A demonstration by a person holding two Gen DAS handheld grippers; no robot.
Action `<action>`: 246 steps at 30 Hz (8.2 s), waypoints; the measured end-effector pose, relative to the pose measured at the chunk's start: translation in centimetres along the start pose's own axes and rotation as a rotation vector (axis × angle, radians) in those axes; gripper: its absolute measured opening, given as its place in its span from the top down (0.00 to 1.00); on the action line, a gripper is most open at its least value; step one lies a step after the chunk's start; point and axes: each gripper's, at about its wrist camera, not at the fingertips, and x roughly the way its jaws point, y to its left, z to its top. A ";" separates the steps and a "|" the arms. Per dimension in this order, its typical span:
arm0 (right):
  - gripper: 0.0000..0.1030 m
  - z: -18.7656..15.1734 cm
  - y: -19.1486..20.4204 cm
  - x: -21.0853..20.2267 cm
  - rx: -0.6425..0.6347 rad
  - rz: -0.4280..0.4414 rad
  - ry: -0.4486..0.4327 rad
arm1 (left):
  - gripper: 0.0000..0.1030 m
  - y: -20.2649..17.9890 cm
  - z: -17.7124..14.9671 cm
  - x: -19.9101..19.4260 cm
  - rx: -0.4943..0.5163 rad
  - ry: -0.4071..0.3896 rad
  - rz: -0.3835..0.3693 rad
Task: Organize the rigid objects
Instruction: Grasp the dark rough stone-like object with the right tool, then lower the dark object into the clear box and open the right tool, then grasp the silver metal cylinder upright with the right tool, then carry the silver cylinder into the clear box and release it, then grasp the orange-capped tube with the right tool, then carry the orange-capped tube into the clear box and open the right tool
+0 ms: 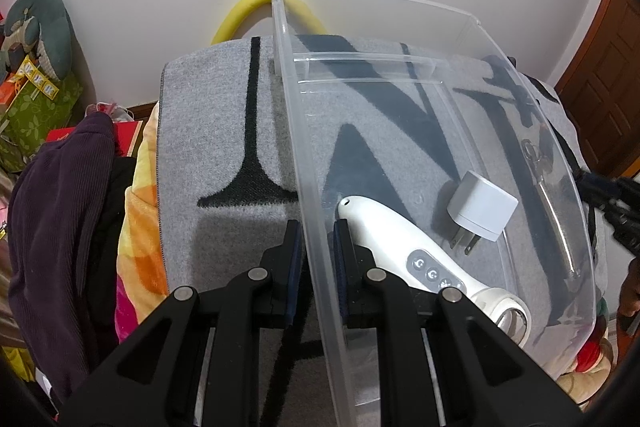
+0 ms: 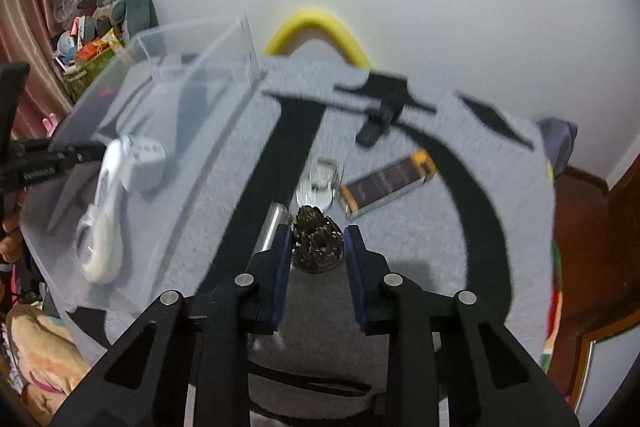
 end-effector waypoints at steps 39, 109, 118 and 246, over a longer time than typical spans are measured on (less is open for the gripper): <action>0.75 8.3 14.8 5.6 -0.255 0.033 0.016 | 0.86 0.2 0.1 0.1 -0.015 -0.008 -0.030; 0.86 3.0 4.3 -4.8 -0.071 0.009 -0.155 | 0.86 0.0 -0.1 -0.1 0.001 0.002 -0.009; 0.86 7.2 7.4 -6.5 -0.119 0.033 -0.252 | 0.86 0.0 -0.1 -0.1 0.000 0.001 -0.011; 0.90 6.7 3.1 -4.1 0.001 0.049 -0.171 | 0.90 0.0 -0.1 -0.1 0.005 -0.007 0.015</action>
